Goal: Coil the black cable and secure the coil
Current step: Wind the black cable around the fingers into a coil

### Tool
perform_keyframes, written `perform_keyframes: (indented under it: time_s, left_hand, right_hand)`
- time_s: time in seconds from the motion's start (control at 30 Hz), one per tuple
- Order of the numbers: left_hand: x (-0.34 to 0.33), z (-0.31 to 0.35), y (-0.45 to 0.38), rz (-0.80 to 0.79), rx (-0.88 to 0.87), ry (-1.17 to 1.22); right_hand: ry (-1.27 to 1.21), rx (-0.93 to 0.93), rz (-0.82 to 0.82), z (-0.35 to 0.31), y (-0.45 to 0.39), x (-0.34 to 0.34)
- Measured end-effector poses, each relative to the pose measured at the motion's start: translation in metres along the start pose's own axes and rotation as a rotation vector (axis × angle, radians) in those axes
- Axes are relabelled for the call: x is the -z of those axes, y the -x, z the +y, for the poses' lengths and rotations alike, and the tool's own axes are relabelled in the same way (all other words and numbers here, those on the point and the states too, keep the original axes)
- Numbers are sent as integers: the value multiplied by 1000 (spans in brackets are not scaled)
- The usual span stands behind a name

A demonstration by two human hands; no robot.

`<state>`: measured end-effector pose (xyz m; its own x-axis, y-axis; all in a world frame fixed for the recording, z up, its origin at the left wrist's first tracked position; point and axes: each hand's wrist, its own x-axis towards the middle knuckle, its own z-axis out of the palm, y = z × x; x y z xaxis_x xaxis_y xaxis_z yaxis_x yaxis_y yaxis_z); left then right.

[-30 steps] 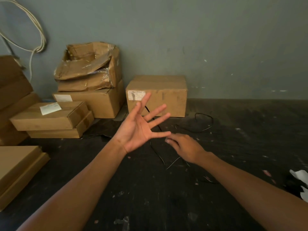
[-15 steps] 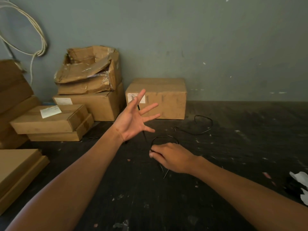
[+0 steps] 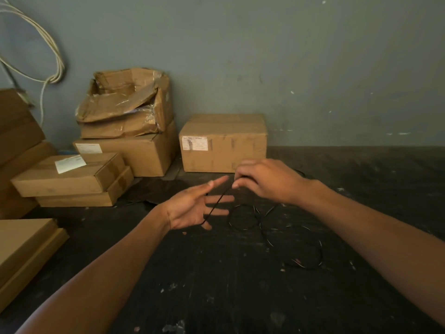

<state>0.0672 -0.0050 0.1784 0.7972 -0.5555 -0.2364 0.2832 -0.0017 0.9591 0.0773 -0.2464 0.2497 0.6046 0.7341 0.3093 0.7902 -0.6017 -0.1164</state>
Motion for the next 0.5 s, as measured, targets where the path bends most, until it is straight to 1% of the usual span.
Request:
perform_keyframes:
  time_s: [0.13, 0.2, 0.3, 0.5]
  left_hand:
    - [-15, 1, -2, -134, 90, -76]
    - [-21, -1, -2, -179, 106, -74]
    - [-30, -2, -3, -230, 92, -39]
    - [-41, -5, -2, -299, 6, 126]
  right_hand:
    - [19, 17, 99, 9, -8, 24]
    - [18, 34, 115, 9, -9, 30]
    - [5, 40, 133, 9, -9, 31]
    - [-69, 11, 170, 16, -1, 30]
